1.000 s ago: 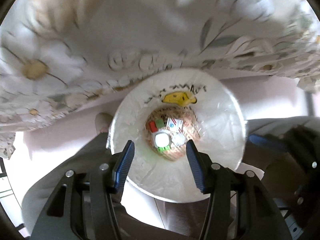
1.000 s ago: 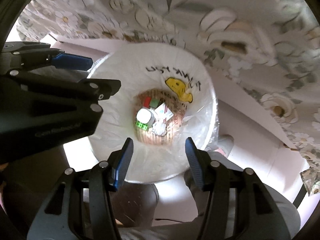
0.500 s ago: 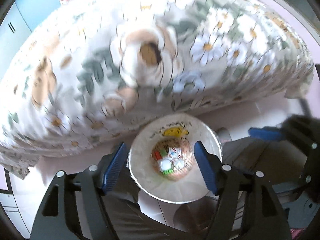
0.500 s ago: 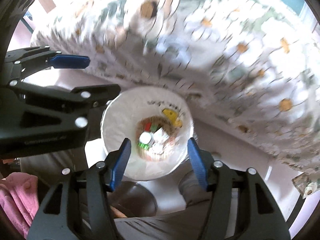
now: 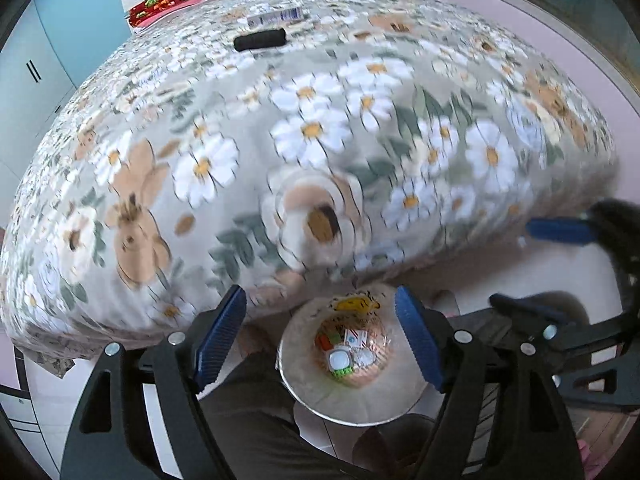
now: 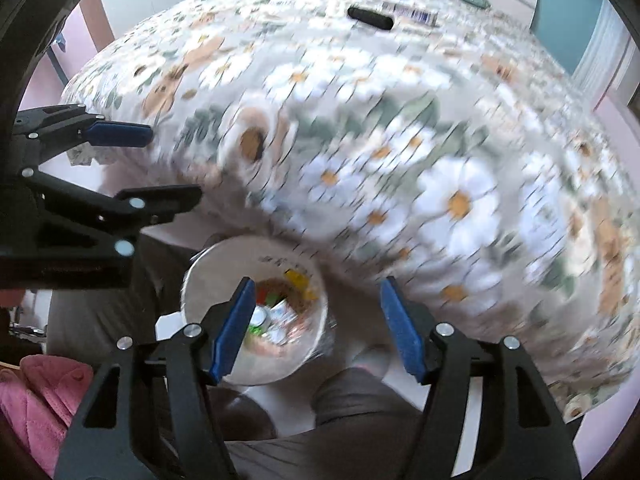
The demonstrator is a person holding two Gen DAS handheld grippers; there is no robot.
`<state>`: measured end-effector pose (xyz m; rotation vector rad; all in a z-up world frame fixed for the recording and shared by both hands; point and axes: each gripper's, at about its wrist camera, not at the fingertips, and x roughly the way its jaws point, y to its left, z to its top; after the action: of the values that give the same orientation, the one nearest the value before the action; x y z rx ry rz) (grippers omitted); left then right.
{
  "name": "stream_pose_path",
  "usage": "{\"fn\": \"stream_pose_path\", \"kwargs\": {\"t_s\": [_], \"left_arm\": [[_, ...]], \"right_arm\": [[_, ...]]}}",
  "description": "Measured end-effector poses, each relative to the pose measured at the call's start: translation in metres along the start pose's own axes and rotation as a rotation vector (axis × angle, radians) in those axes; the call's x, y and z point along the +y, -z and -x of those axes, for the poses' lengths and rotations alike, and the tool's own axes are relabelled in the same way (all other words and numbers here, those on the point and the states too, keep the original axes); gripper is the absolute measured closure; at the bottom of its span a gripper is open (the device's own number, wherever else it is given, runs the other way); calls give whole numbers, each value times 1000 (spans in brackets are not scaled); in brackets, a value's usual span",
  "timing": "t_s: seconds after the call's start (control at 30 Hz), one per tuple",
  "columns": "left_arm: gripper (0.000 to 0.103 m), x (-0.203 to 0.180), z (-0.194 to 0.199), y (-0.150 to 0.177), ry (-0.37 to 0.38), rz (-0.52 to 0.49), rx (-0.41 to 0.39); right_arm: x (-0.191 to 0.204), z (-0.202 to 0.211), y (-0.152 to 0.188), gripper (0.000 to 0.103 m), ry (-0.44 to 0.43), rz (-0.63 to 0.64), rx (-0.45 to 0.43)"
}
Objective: Collect trash
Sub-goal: 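Move both open tools back toward the black tube and milk carton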
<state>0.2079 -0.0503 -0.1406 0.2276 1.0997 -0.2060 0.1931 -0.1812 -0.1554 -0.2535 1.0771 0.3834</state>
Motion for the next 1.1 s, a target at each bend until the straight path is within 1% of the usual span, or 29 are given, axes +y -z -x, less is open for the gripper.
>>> {"fn": "stream_pose_path", "kwargs": {"t_s": [0.03,0.13,0.2,0.3,0.5,0.6,0.67,0.73,0.87,1.0,1.03,1.1], "left_arm": [[24,3,3,-8,-12,8,-1],[24,12,13,-29,-11,26,-23],[24,15,19,-44,-24,17,-46],[24,21,27,-65,-51,-10,-77],[22,33,34,-109,-96,-85,-94],[21,42,31,-132,-93,-124,-95],[20,49,26,-149,-105,-157,-100],[20,57,20,-166,-119,-193,-115],[20,74,1,-204,-125,-273,-140],[20,85,-29,-242,-90,-402,-162],[20,87,-38,-251,-78,-440,-168],[20,89,-57,-270,-47,-517,-174]], "right_arm": [[-5,4,-6,38,4,1,-9],[-21,21,-27,37,20,5,-42],[-30,30,-41,37,33,8,-64],[-40,40,-62,33,47,9,-94],[-64,55,-112,33,63,27,-132],[-78,56,-143,33,72,33,-138],[-85,54,-161,33,85,41,-137],[-95,49,-182,33,98,51,-137],[-116,28,-230,31,91,84,-121],[-140,-9,-282,31,89,145,-88],[-149,-26,-302,31,74,167,-71],[-162,-48,-326,31,53,187,-54]]}}
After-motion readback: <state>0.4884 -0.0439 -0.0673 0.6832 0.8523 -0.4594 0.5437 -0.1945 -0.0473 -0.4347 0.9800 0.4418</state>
